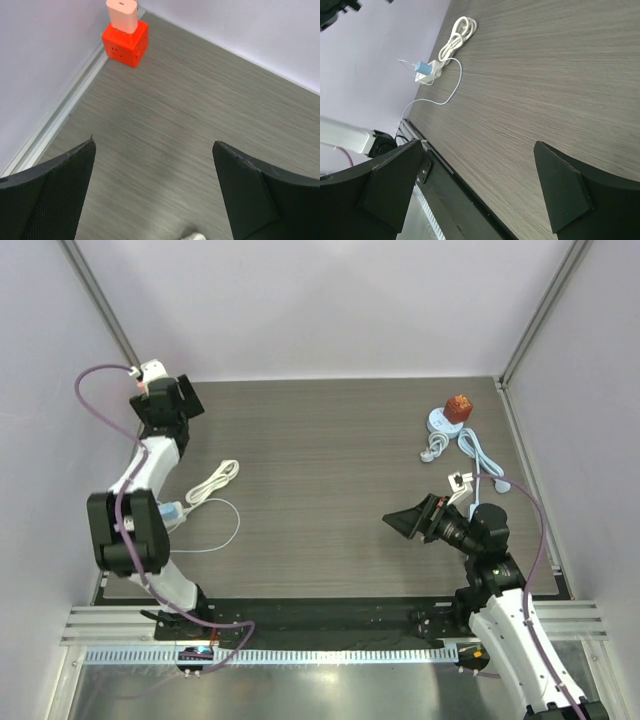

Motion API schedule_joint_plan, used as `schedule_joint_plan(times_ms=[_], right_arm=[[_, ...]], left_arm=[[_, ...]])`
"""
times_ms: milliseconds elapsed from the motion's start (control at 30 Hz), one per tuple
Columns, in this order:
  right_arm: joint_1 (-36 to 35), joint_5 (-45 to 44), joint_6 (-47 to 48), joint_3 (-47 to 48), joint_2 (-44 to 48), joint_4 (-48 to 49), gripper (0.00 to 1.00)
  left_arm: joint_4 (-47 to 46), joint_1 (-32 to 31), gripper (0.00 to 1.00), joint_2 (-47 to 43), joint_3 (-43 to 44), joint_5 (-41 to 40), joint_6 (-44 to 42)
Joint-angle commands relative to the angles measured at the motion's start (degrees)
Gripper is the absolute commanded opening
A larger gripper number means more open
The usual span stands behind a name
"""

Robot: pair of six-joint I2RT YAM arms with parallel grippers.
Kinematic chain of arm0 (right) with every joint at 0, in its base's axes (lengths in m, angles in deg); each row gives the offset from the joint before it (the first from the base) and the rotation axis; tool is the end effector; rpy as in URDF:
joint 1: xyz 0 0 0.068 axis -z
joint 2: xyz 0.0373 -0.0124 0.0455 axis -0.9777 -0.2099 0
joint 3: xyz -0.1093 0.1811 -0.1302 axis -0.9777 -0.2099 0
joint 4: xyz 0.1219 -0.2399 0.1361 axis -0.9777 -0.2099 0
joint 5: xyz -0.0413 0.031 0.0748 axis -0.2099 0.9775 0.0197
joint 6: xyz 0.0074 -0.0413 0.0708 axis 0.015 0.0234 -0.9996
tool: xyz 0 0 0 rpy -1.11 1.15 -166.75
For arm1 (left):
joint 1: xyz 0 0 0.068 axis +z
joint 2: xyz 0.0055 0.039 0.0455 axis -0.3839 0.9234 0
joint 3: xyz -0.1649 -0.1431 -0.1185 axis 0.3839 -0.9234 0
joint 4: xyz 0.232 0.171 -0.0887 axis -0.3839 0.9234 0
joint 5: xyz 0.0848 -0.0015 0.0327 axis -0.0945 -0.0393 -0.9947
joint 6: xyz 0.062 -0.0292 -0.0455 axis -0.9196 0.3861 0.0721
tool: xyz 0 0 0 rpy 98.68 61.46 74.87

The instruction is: Pull the plug off the socket

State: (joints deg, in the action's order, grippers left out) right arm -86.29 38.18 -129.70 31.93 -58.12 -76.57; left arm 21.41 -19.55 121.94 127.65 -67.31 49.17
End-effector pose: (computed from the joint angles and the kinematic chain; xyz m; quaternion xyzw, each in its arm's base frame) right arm 0.2159 0.0755 0.1903 0.0205 0.7716 0.4711 0.4270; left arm 0.4448 0.0505 0.2400 -0.2455 0.7811 0.0916 0.5668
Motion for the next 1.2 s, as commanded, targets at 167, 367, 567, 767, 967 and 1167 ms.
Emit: schedule_joint_plan(times_ms=[167,367,567,767,967,1167], right_arm=[[-1.53,1.00,6.41,10.17,-5.61,1.33,1.00],[-1.53,1.79,7.20,14.74,-11.67,1.07,1.00],[-1.35,2.32,7.20,16.42,-14.49,0.98,1.00],[-1.44,2.41,6.94,17.03,-15.37,1.16,1.00],[-1.00,1.70,6.76,18.08,-15.81,1.16,1.00],[-0.91,3.02,6.67,18.44,-16.86,1.24,1.00]], left_arm=[[0.51,12.26,1.00,17.67,20.42,21.84,-5.91],[0.68,13.93,1.00,27.68,26.67,20.79,-11.90],[-0.11,14.73,0.98,33.85,32.56,21.84,-11.20],[-1.16,14.73,0.96,37.80,37.04,19.14,-8.39],[-5.28,14.73,0.90,40.62,38.19,17.54,-5.40],[-9.51,14.81,0.91,41.76,37.57,20.62,-6.54]])
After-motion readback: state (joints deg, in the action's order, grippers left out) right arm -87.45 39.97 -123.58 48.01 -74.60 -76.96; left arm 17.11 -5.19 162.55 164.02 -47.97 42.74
